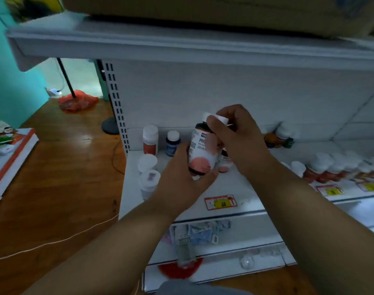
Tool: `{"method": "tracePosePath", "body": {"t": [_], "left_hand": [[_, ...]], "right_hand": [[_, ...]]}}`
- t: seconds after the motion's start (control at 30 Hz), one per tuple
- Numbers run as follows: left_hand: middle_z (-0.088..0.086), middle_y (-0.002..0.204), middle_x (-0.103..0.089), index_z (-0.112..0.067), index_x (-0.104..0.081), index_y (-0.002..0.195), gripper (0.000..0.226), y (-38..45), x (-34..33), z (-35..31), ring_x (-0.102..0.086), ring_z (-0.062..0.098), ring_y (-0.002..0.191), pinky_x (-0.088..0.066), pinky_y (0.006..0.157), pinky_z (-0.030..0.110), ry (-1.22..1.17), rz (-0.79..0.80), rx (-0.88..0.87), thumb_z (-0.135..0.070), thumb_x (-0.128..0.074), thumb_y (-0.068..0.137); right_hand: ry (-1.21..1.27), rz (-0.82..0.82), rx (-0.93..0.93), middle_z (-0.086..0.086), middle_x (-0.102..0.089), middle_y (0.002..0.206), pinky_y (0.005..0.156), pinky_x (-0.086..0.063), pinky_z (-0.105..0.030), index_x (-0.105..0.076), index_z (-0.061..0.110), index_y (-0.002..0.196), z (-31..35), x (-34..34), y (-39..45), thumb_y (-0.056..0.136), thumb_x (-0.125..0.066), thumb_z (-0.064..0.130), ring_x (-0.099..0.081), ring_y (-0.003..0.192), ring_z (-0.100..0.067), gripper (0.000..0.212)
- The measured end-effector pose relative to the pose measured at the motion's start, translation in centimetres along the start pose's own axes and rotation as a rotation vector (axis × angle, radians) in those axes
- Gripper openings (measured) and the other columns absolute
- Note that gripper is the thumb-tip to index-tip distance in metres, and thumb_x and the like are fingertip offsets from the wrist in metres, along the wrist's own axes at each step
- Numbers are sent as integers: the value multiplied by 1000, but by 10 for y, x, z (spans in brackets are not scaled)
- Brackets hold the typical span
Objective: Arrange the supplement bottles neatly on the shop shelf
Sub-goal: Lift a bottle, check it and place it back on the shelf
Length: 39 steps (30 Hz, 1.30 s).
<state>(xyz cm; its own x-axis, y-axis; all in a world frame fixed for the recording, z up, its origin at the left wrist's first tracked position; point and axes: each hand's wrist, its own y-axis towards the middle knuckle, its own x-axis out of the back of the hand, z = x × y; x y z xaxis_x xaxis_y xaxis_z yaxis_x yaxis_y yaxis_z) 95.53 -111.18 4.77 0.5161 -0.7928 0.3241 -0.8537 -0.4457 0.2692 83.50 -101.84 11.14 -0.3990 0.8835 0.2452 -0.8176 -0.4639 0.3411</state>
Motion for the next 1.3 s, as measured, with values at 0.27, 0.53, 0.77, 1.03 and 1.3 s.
{"method": "tracePosePath", "body": {"t": [0.27,0.53,0.77,1.03,1.3], "left_hand": [[-34,103,-59,-54,-40,118,63,-12,-85,-31,-59,-14,90,-43,66,1,-134,156,56,-54,-75,66],[-22,105,-60,-53,-37,117,63,-25,-266,-79,-60,-7,85,-54,70,23,-51,249,-2,-56,-71,64],[-18,106,-59,-48,-36,117,64,-22,-413,-124,-59,-5,86,-49,67,17,-50,312,-52,-54,-73,66],[-25,102,-56,-57,-32,111,62,45,-501,-138,-56,-11,88,-45,60,9,-9,368,-88,-61,-69,62],[-24,98,-56,-52,-30,113,67,104,-599,-163,-56,-10,84,-48,59,12,36,405,-120,-65,-70,61]], "right_hand": [[84,-48,-84,-8,-67,85,63,-52,-31,-61,31,88,-16,102,-32,69,-69,54,-64,72,-16,31],[-2,-175,-114,-1,-66,82,63,-54,-33,-60,30,86,-59,281,-84,74,-70,45,-62,73,-14,22],[-97,-237,-154,-6,-70,92,71,-57,-36,-61,24,92,-94,424,-97,87,-70,27,-67,84,-22,11],[-143,-234,-196,5,-70,91,76,-57,-33,-63,22,97,-131,512,-47,88,-69,27,-68,84,-11,12],[-322,-215,-222,1,-69,79,65,-58,-51,-64,24,86,-158,618,12,74,-74,41,-67,72,-21,24]]}}
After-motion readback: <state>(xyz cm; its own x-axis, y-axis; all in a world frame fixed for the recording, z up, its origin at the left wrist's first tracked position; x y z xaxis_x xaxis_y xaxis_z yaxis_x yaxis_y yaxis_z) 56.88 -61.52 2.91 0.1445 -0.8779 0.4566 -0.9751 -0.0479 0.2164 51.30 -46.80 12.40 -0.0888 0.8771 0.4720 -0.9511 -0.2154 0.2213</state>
